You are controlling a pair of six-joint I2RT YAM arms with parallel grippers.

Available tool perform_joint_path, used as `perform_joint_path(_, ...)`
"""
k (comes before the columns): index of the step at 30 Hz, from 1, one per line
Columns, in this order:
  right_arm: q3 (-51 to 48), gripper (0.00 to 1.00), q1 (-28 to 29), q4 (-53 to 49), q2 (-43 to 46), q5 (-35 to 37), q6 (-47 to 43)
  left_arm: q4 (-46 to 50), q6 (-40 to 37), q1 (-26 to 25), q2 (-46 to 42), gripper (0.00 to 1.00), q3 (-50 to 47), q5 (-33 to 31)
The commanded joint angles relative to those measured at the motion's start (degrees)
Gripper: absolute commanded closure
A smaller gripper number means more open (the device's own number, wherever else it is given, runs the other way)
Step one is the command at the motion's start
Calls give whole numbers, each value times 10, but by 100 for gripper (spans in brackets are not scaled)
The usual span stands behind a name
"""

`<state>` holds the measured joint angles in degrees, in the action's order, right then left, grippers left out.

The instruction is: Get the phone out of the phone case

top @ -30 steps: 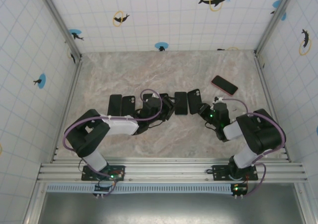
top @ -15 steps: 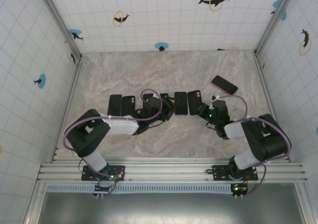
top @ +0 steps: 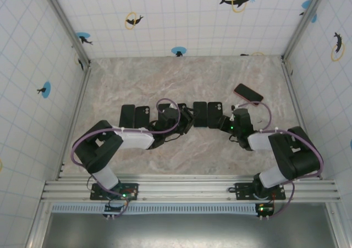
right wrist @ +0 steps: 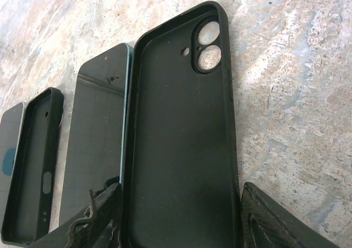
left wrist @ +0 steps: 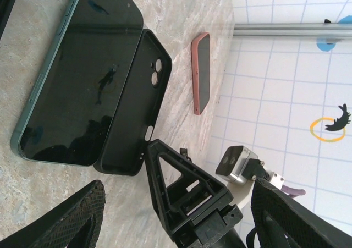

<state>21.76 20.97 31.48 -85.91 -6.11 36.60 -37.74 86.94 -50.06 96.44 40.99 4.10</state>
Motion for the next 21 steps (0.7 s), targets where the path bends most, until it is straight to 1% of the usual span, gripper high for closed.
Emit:
perform_joint_path(1, 29, 40, -6, -34, 21, 12, -32, 3, -18, 6, 0, 28, 14, 6)
perform_joint_path(5, 43, 36, -27, -68, 41, 19, -58, 11, -37, 11, -7, 27, 21, 9)
perform_joint_path(6, 49, 35, -34, -82, 47, 20, -68, 16, -44, 12, -9, 25, 22, 10)
perform_joint_path(10, 89, 25, -73, -149, 53, 31, -136, 33, -82, 18, -24, 21, 32, 12)
perform_joint_path(11, 98, 23, -87, -160, 52, 28, -153, 44, -91, 19, -26, 18, 38, 11)
perform_joint_path(13, 117, 15, -118, -173, 49, 12, -184, 64, -113, 19, -30, 16, 51, 14)
perform_joint_path(14, 124, 12, -131, -178, 47, 11, -198, 66, -116, 19, -32, 15, 54, 16)
perform_joint_path(18, 172, 10, -187, -205, 22, -19, -250, 60, -127, 21, -34, 12, 58, 26)
perform_joint_path(19, 186, 7, -198, -214, 13, -25, -264, 56, -129, 22, -34, 11, 58, 30)
perform_joint_path(21, 219, 6, -214, -241, -10, -38, -306, 48, -132, 24, -34, 9, 58, 40)
